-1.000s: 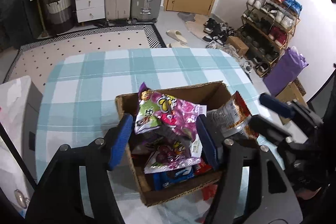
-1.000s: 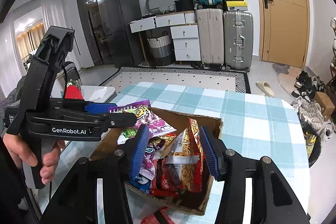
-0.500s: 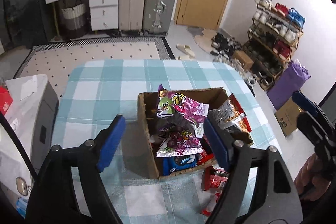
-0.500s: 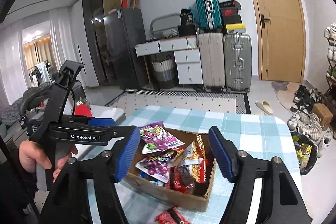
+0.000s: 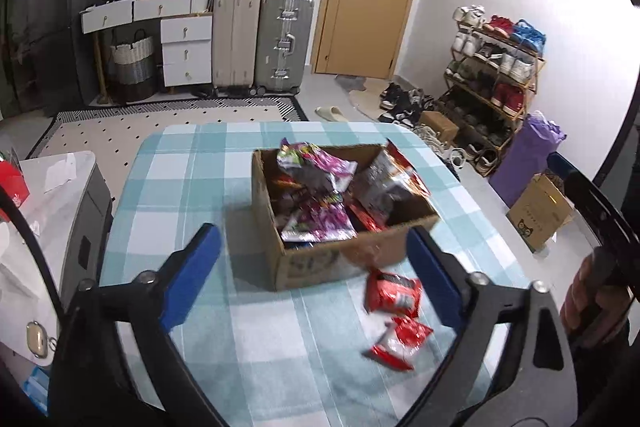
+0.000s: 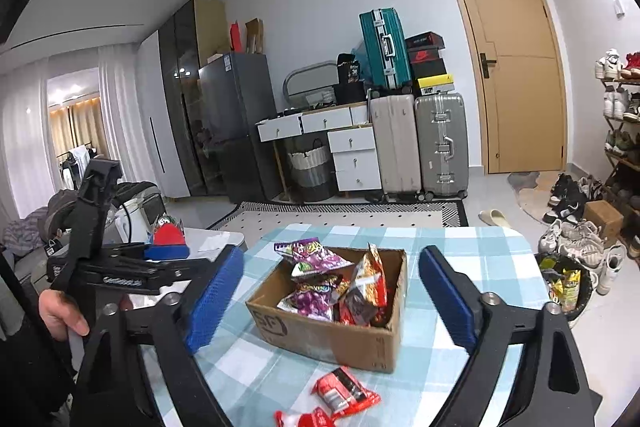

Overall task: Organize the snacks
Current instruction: 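Move both grippers back toward the two red packs on the table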

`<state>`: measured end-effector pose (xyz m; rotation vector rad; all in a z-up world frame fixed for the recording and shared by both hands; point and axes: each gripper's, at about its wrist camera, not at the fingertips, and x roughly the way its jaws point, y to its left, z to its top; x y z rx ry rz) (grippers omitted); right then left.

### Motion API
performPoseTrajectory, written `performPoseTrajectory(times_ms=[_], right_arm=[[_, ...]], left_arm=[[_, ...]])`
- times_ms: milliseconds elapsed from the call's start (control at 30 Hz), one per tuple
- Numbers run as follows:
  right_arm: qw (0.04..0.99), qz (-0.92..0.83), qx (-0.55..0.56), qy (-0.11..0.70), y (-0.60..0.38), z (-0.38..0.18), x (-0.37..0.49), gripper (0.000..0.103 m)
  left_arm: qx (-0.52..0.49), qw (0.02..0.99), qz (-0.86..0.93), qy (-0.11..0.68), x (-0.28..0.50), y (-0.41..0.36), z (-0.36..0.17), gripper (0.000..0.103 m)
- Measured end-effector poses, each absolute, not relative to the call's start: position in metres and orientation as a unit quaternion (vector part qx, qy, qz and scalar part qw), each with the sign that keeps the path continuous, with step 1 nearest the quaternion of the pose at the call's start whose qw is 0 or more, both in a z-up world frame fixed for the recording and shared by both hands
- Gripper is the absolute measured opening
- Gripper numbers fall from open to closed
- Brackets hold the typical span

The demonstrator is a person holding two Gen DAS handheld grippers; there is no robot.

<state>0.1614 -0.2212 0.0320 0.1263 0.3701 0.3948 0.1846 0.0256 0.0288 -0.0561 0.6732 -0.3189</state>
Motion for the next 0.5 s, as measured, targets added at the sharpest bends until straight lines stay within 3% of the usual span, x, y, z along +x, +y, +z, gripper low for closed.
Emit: performPoseTrajectory(times_ms=[500], right_arm=[[0.96, 0.17, 0.136, 0.178, -0.254, -0.013, 0.092, 0.102]], left_arm=[[-0.047, 0.945, -0.092, 0.312, 0.123, 0.028, -0.022, 0.102]])
